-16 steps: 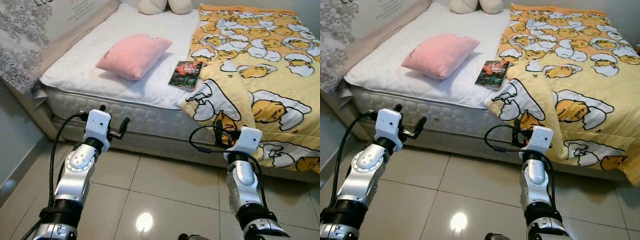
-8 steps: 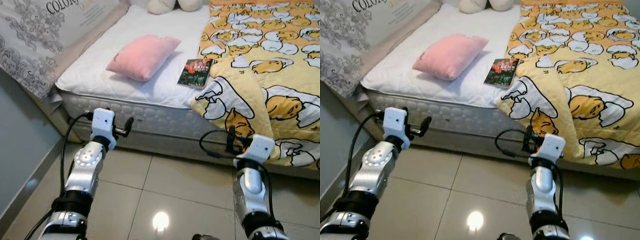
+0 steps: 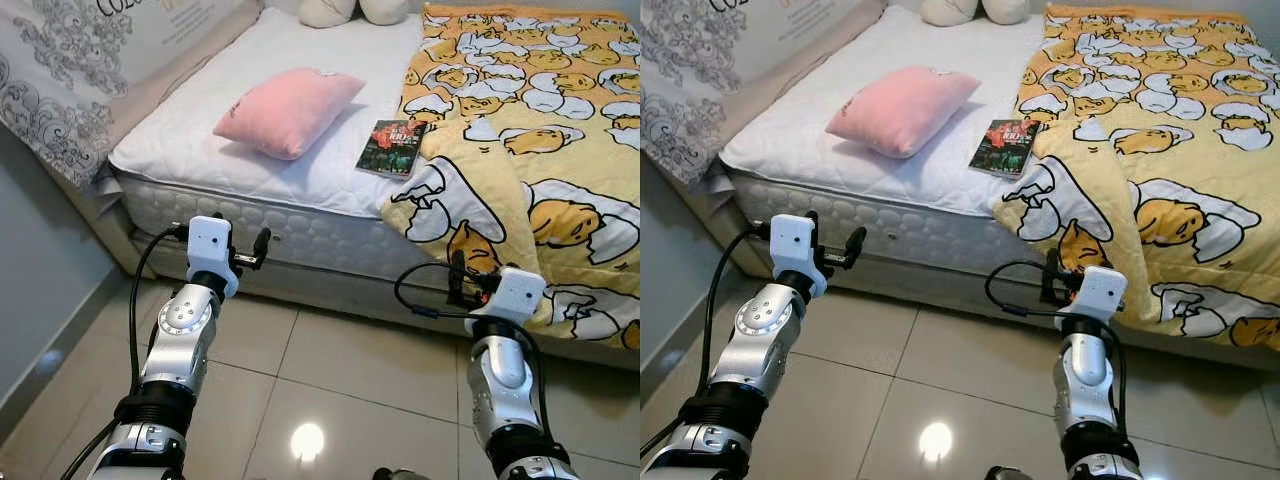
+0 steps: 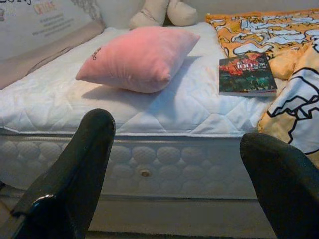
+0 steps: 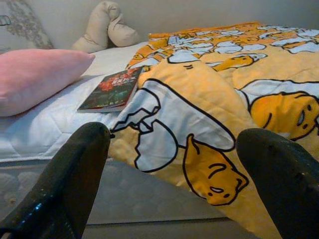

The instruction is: Clean up the room

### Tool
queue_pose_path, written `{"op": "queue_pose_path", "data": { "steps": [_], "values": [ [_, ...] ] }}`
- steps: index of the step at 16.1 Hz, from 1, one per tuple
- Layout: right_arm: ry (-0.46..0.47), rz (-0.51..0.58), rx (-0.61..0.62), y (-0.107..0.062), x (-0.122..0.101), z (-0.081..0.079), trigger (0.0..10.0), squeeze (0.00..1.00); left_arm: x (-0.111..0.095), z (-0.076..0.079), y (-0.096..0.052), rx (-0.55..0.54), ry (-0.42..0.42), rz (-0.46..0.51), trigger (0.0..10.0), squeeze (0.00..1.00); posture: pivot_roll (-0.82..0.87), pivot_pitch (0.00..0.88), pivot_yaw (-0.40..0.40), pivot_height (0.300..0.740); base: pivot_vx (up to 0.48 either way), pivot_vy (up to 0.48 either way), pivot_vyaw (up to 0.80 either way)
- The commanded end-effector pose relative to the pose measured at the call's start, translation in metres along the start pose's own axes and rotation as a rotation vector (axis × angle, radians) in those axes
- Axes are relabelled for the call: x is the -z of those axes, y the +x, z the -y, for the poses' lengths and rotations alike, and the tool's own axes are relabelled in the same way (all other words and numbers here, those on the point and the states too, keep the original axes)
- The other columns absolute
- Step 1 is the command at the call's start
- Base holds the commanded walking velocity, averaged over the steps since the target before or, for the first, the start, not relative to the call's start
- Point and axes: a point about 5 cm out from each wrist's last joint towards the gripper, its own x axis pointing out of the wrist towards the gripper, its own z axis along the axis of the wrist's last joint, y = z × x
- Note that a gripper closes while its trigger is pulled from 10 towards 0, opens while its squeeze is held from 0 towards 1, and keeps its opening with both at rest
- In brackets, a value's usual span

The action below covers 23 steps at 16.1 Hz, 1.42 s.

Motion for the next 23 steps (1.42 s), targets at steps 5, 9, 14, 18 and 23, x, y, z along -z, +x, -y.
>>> {"op": "queue_pose_path", "data": {
  "steps": [5,9,14,18,23],
  "values": [
    [-0.006,-0.002,-0.066,0.004,-0.004,-0.011,10.0,0.0,0.001,0.0,0.0,0.003,0.013,-0.003,10.0,0.0,0.03,0.0,0.029,0.74,0.0,0.192,-0.32],
    [-0.007,-0.006,-0.09,0.005,-0.005,-0.013,10.0,0.0,0.001,0.003,0.002,0.02,0.012,-0.009,10.0,0.0,0.03,0.0,0.024,0.74,0.1,0.16,0.0],
    [-0.012,-0.01,-0.106,0.007,-0.005,-0.015,10.0,0.0,-0.002,0.006,0.002,0.017,0.008,0.007,10.0,0.0,0.05,0.0,0.012,0.74,0.442,0.0,0.0],
    [-0.009,-0.013,-0.113,0.008,-0.005,-0.018,10.0,0.0,-0.005,0.004,0.003,0.022,0.029,0.017,10.0,0.0,0.05,0.0,0.014,0.74,0.447,0.0,0.0],
    [-0.008,-0.013,-0.118,0.009,-0.006,-0.019,10.0,0.0,-0.007,0.004,0.004,0.005,0.021,0.028,10.0,0.0,0.05,0.0,0.008,0.74,0.451,0.0,0.0]
  ]
}}
